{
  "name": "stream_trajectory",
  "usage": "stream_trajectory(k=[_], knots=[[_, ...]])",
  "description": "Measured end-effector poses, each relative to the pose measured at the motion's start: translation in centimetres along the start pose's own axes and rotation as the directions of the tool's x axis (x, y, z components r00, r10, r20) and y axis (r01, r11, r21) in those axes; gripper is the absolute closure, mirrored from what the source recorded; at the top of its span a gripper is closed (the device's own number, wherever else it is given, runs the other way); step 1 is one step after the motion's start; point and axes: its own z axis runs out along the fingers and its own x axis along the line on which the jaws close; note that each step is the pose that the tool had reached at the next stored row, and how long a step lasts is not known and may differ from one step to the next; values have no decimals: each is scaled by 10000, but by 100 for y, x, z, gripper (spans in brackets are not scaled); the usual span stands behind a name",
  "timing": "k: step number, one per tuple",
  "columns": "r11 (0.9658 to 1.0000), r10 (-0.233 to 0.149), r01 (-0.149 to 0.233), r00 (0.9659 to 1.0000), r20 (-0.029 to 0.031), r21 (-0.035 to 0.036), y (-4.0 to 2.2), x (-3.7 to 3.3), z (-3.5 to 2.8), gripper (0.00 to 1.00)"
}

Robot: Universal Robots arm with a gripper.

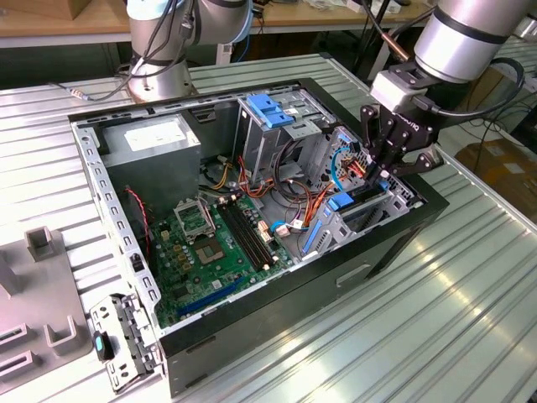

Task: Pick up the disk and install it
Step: 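Insert the first disk wire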

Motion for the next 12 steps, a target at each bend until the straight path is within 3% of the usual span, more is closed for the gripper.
stream_trajectory(k=[12], knots=[[10000,-42,42,10000,-1,0,6,2,45,83]])
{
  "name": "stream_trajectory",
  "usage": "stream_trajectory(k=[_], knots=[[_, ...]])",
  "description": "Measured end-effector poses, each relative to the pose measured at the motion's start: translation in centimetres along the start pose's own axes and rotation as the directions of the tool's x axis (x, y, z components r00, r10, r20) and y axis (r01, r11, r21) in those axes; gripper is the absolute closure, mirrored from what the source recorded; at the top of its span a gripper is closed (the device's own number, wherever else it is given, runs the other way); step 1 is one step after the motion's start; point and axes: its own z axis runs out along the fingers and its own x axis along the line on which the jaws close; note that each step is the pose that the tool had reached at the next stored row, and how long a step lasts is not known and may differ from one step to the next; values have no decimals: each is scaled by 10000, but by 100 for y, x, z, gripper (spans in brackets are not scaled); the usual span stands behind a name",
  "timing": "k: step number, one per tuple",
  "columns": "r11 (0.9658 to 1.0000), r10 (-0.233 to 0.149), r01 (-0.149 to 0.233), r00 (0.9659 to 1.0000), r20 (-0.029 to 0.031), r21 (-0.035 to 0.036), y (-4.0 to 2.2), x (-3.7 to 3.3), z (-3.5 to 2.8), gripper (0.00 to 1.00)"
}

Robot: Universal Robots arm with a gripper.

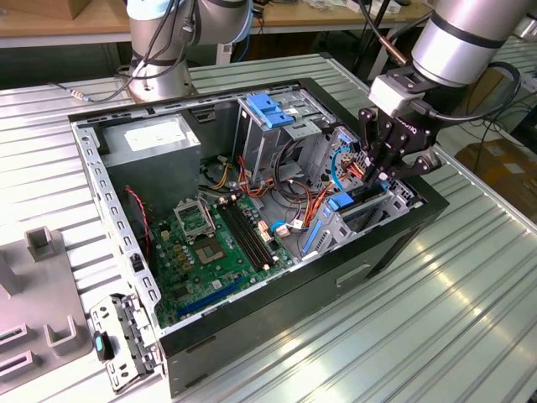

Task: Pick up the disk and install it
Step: 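Insert the first disk wire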

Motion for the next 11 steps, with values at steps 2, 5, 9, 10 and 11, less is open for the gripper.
stream_trajectory(k=[2,5,9,10,11], knots=[[10000,0,0,10000,0,0,0,0,7,83],[10000,0,0,10000,7,0,0,0,11,83],[10000,0,0,10000,13,0,0,0,9,83],[10000,0,0,10000,14,0,0,0,-12,83],[10000,1,-1,10000,12,1,0,0,-21,83]])
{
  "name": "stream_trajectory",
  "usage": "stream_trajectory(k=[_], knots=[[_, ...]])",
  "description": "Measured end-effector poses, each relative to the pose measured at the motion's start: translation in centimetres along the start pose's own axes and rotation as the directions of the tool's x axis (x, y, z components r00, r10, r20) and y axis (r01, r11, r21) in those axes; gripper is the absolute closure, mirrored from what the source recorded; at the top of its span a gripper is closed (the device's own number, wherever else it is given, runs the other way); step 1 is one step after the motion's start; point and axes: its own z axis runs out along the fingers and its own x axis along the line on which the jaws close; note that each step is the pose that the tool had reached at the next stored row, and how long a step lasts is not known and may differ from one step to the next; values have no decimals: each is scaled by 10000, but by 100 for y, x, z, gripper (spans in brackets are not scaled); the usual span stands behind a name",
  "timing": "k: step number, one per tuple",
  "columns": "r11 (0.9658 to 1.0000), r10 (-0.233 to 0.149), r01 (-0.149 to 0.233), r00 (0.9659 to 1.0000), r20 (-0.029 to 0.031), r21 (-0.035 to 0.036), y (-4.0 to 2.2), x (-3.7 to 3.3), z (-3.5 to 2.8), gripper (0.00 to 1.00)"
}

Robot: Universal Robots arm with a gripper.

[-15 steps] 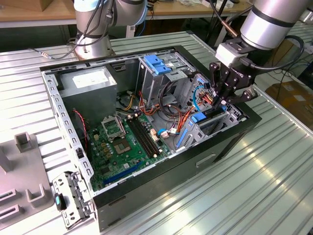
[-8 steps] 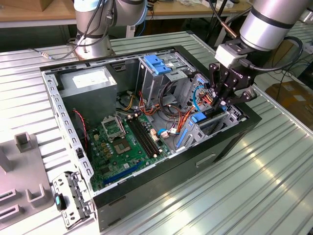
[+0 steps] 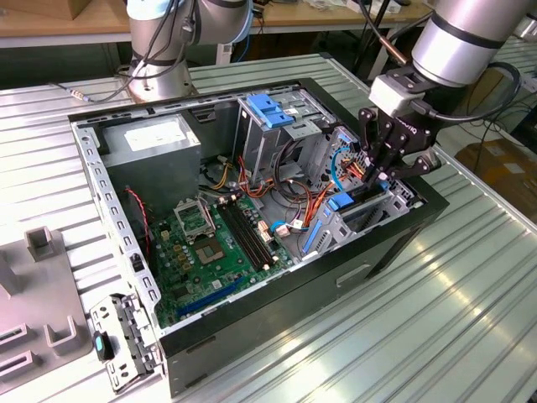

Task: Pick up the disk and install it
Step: 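Insert the first disk wire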

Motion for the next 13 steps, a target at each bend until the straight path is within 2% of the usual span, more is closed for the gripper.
stream_trajectory(k=[3,6,13], knots=[[10000,9,-9,10000,11,0,-1,0,-5,83],[10000,23,-23,10000,77,2,-1,4,-6,83],[9999,139,-139,9999,86,1,-3,5,-1,83]])
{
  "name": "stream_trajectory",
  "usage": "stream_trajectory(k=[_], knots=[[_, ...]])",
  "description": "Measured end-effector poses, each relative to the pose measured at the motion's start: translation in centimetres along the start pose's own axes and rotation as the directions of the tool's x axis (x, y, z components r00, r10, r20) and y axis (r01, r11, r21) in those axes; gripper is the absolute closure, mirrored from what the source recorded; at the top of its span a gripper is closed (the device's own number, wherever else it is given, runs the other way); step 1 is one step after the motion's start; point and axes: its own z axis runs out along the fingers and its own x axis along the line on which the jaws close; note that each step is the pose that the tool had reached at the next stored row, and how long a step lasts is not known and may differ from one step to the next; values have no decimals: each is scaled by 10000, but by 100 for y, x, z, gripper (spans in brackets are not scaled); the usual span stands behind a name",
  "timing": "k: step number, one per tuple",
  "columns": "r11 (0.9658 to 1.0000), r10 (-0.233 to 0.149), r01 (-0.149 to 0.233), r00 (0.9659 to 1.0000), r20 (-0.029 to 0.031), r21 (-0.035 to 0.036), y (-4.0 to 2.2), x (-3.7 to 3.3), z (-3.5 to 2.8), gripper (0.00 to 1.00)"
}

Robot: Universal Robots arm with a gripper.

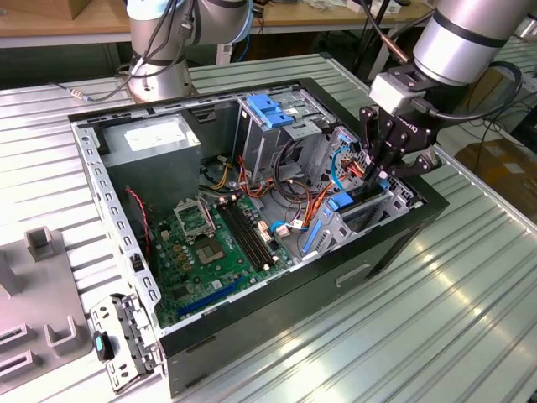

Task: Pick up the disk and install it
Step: 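Insert the first disk wire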

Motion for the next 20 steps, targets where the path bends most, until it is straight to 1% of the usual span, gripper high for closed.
stream_trajectory(k=[8,13,16,20], knots=[[10000,70,-70,10000,8,1,-1,0,28,83],[9999,111,-111,9999,33,0,-1,0,56,83],[9999,133,-133,9999,38,-11,-2,3,75,83],[9999,149,-149,9999,36,-15,-2,3,76,83]])
